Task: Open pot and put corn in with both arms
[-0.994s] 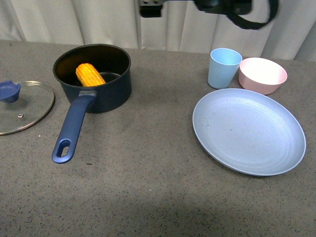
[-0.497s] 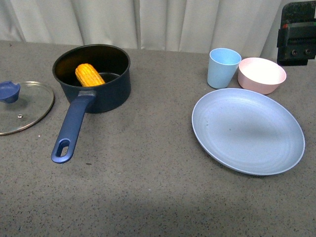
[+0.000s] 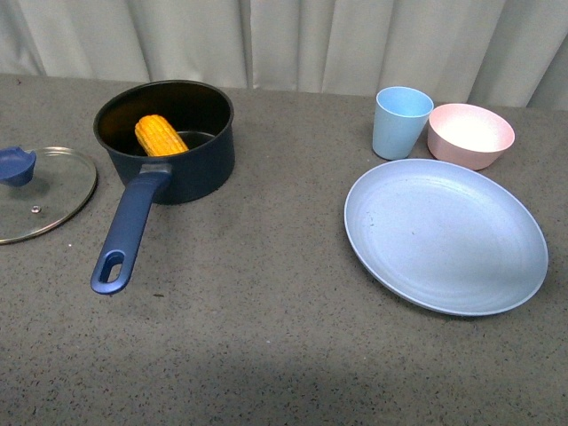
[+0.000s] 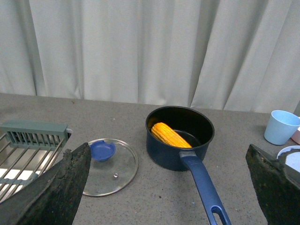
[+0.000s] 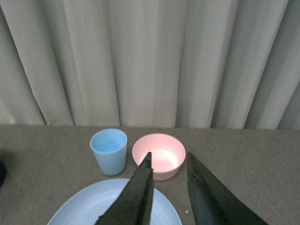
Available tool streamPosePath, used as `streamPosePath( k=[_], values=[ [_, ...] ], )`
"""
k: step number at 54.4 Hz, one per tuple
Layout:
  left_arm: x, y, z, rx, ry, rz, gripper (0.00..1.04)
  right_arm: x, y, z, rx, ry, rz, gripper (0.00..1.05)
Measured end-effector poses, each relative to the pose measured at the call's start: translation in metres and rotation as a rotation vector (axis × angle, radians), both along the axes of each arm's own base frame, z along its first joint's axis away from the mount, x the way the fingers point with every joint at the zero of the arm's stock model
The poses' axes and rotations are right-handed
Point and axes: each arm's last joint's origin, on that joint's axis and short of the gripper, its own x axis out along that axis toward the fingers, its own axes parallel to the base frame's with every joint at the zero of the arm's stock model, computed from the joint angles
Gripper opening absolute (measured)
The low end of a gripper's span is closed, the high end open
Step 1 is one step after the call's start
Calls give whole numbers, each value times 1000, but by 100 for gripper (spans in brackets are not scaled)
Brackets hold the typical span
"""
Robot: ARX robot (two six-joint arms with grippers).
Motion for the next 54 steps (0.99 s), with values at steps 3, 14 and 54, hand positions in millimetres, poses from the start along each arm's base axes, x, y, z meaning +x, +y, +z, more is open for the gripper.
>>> streamPosePath(
  k=[3, 14, 54],
  values=[
    [0, 0, 0, 0, 0, 0, 98, -7, -3, -3, -3, 16, 4, 14],
    [0, 0, 0, 0, 0, 0, 98, -30, -13, 0, -3, 0, 7, 1],
    [0, 0, 0, 0, 0, 1, 98, -82, -32, 2, -1, -6, 3, 1]
  ],
)
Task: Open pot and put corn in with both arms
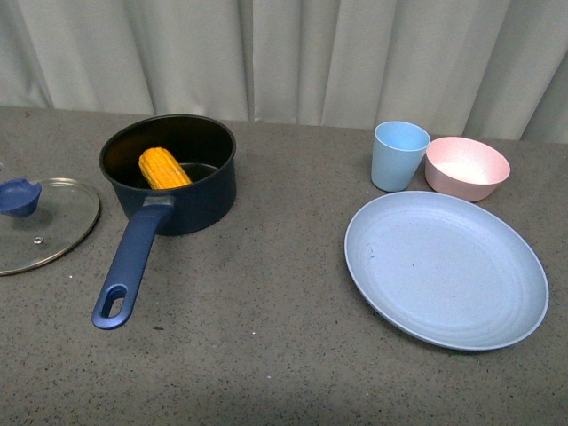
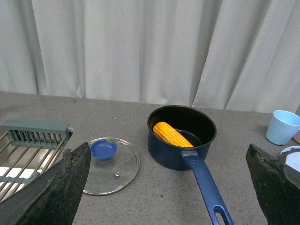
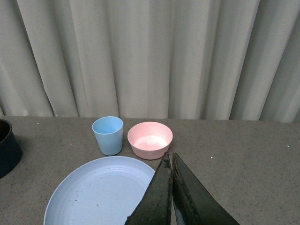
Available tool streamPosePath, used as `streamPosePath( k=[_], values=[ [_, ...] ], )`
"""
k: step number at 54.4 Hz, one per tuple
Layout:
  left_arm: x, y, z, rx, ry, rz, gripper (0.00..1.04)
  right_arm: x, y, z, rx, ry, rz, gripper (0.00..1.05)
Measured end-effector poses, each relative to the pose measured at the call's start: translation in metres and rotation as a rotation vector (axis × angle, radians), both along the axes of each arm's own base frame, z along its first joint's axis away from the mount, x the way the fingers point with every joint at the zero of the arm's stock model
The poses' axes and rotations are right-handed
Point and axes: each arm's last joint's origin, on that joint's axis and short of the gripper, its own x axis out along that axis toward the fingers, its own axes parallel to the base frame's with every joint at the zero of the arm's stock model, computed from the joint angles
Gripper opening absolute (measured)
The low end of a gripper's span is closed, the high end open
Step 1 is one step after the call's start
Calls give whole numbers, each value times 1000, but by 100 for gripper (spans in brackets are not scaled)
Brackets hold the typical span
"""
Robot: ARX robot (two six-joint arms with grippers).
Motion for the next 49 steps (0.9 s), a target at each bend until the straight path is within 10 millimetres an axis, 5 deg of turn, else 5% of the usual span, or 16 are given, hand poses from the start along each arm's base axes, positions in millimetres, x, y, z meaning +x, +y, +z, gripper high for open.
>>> streamPosePath(
  k=[49],
  values=[
    [0, 0, 0, 0, 0, 0, 98, -24, 0, 4, 0, -16, 0, 1]
  ],
)
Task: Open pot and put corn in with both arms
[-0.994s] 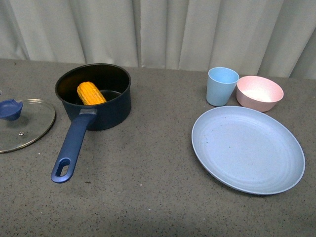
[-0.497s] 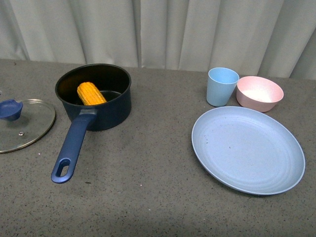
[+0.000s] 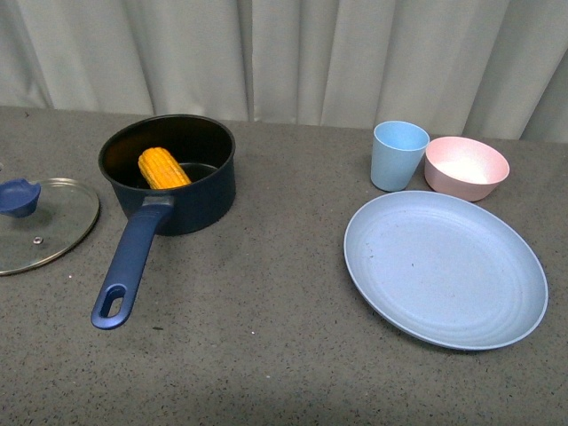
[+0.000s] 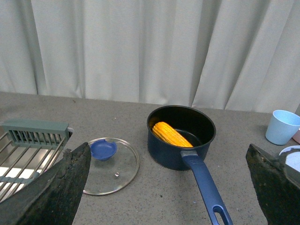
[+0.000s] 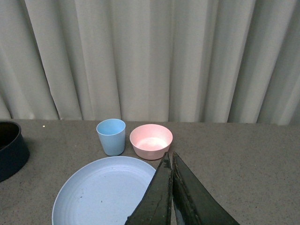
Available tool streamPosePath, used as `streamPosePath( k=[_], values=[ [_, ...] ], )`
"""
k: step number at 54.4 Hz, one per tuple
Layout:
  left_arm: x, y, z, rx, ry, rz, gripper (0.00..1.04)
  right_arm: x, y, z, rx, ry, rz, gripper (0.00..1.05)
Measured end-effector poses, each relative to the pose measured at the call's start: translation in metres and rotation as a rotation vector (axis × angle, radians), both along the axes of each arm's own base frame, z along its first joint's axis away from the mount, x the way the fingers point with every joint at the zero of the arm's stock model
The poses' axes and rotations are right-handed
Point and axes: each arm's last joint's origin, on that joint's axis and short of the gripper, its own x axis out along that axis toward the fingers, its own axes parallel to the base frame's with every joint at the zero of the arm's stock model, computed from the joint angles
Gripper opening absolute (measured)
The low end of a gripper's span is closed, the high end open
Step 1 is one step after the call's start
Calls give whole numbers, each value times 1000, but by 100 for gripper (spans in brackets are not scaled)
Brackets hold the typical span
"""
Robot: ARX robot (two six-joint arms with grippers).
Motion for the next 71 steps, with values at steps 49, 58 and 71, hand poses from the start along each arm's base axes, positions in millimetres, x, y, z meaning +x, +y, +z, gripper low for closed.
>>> streamPosePath(
  k=[49, 58, 71],
  values=[
    [0, 0, 0, 0, 0, 0, 98, -14, 0, -3, 0, 6, 2, 79],
    [0, 0, 0, 0, 0, 0, 98, -14, 0, -3, 0, 6, 2, 95],
    [0, 0, 0, 0, 0, 0, 98, -14, 0, -3, 0, 6, 2, 95]
  ],
)
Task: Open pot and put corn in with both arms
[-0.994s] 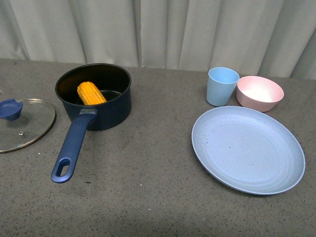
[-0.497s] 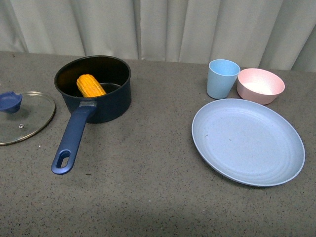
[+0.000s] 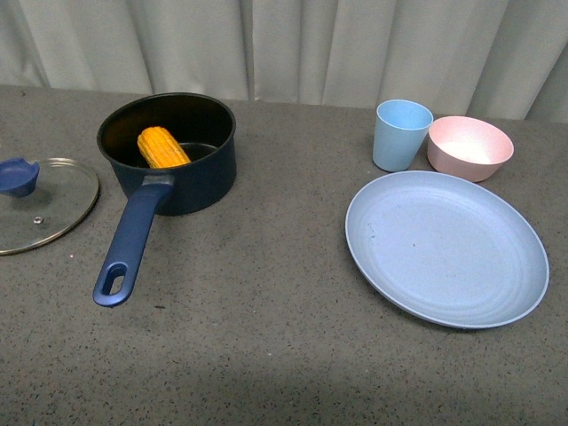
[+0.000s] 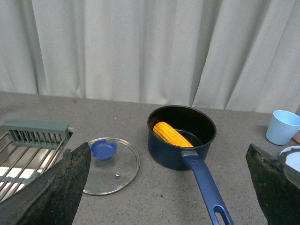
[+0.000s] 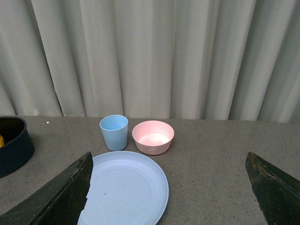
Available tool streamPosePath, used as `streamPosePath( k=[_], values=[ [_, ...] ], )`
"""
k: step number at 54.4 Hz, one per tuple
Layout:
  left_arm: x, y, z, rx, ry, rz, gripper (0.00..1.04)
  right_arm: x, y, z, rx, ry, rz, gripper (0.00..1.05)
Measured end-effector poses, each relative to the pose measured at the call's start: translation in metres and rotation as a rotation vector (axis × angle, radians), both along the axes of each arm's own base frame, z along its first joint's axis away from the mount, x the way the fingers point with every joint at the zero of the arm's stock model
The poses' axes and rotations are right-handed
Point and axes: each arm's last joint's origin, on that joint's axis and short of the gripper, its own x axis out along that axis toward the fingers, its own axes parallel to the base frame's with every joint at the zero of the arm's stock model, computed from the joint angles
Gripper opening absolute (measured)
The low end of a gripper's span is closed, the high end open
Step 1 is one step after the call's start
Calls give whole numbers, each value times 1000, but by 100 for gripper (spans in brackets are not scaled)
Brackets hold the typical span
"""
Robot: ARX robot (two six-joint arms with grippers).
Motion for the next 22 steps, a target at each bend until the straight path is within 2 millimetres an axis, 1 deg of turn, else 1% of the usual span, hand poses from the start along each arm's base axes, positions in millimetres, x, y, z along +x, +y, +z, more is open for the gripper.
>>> streamPosePath(
  k=[22],
  values=[
    [0, 0, 0, 0, 0, 0, 98, 0, 0, 0, 0, 0, 0, 95]
  ],
)
